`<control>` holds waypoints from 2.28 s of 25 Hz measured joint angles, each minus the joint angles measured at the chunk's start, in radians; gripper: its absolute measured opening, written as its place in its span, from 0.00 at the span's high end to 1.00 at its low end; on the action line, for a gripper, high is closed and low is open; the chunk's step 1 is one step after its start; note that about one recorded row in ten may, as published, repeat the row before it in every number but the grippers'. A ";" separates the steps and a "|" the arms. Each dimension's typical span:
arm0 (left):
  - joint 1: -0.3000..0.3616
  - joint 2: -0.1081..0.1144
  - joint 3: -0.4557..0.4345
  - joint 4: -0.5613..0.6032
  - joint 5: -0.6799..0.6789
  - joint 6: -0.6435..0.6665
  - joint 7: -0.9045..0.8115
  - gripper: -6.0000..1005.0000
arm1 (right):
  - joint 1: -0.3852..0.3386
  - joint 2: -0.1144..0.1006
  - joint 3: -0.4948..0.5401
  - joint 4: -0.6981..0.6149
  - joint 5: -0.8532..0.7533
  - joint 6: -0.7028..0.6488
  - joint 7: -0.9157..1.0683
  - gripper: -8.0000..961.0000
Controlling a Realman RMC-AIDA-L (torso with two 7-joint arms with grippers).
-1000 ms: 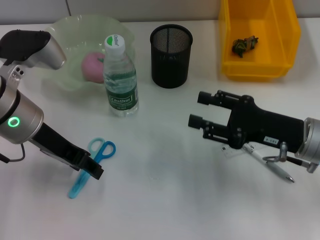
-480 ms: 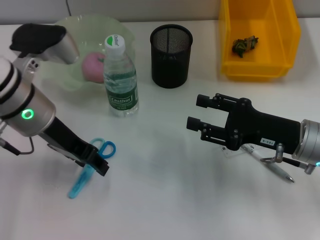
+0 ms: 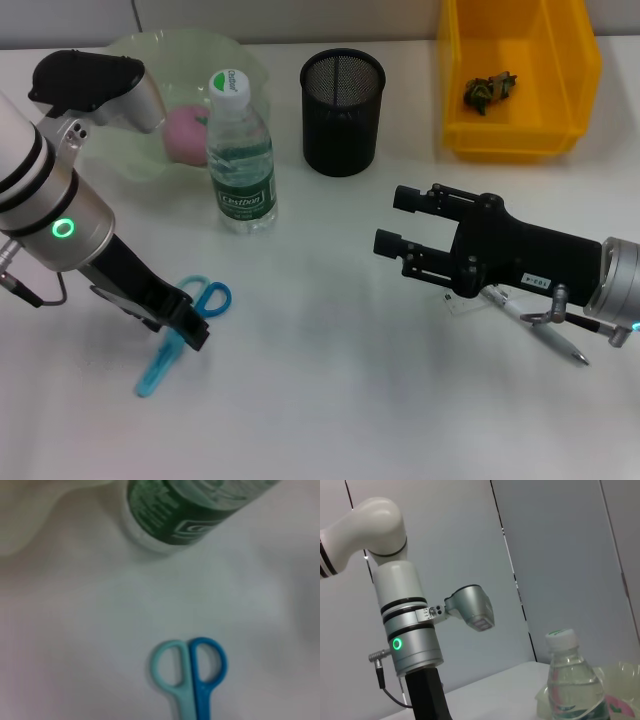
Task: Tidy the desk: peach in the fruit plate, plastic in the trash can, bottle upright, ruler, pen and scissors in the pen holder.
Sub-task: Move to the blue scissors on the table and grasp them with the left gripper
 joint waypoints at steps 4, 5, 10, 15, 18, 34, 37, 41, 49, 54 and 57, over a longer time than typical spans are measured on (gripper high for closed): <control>-0.004 0.000 0.001 -0.012 0.011 -0.002 -0.003 0.41 | 0.005 0.000 0.004 0.000 0.001 0.000 0.000 0.31; -0.007 0.000 0.001 -0.022 0.012 -0.004 -0.003 0.41 | 0.007 0.000 0.004 0.000 0.001 0.000 0.000 0.31; -0.011 0.000 0.001 -0.029 0.012 -0.006 -0.002 0.41 | 0.010 0.000 0.004 0.001 0.001 0.001 0.000 0.31; -0.013 0.000 0.002 -0.032 0.007 -0.006 -0.001 0.41 | 0.010 0.000 0.004 0.001 0.001 0.009 0.000 0.31; -0.018 0.000 0.002 -0.049 0.007 -0.007 0.002 0.41 | 0.011 0.001 0.004 0.001 0.001 0.009 0.000 0.31; -0.041 0.000 0.005 -0.082 0.012 -0.022 0.008 0.41 | 0.012 0.002 0.006 0.001 0.001 0.012 -0.004 0.31; -0.041 -0.001 0.011 -0.089 0.014 -0.031 0.007 0.41 | 0.013 0.002 0.006 0.001 0.001 0.012 -0.004 0.31; -0.041 -0.001 0.012 -0.093 0.014 -0.034 0.006 0.41 | 0.015 0.002 0.006 0.002 0.001 0.012 -0.004 0.31; -0.040 -0.001 0.014 -0.093 0.015 -0.038 0.007 0.41 | 0.019 0.002 0.006 0.007 0.001 0.012 -0.004 0.31; -0.042 -0.002 0.018 -0.093 0.027 -0.039 0.001 0.41 | 0.020 0.002 0.006 0.008 0.001 0.018 -0.004 0.31; -0.049 -0.002 0.025 -0.093 0.034 -0.040 -0.005 0.41 | 0.021 0.002 0.006 0.009 0.001 0.023 -0.005 0.31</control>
